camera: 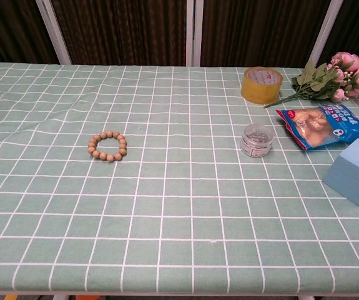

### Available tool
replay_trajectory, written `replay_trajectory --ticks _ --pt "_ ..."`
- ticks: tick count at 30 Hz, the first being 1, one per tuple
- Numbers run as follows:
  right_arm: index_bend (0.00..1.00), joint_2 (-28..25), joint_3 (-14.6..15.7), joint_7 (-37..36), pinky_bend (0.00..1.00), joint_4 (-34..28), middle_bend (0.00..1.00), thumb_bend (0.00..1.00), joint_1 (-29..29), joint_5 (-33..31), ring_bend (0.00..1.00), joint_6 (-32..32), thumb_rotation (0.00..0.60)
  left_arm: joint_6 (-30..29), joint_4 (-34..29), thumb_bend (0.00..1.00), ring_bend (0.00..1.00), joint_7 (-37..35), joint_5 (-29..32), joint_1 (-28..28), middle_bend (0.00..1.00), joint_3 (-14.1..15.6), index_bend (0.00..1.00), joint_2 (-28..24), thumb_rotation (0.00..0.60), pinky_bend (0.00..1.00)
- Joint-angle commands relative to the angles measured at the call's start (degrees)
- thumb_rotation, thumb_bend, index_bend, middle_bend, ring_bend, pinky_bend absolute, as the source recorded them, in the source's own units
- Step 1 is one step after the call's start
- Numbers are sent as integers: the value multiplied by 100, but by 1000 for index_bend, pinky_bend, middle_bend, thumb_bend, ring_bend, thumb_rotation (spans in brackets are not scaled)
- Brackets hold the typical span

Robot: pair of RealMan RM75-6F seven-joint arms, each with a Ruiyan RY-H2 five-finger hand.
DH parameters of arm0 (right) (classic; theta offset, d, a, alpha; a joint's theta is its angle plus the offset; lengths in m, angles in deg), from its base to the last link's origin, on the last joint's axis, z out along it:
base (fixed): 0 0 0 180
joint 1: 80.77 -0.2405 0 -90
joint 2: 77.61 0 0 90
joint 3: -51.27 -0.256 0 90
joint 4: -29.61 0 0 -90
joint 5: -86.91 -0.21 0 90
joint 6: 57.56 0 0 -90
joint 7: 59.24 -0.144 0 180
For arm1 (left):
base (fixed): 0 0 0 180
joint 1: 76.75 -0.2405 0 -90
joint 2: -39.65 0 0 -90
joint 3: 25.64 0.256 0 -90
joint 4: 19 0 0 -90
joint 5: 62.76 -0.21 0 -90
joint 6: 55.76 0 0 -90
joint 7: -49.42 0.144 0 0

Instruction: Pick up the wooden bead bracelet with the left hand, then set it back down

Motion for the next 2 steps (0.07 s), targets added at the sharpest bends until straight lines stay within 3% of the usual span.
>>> replay_trajectory --ticks 1,2 --pt "0 123 37 -42 0 77 70 101 -8 144 0 92 600 -344 -330 191 107 79 -54 -403 255 306 200 -256 600 55" --pt "0 167 44 -38 0 98 71 101 -16 191 0 118 600 -428 -421 190 107 83 -69 -504 254 363 200 -289 600 55"
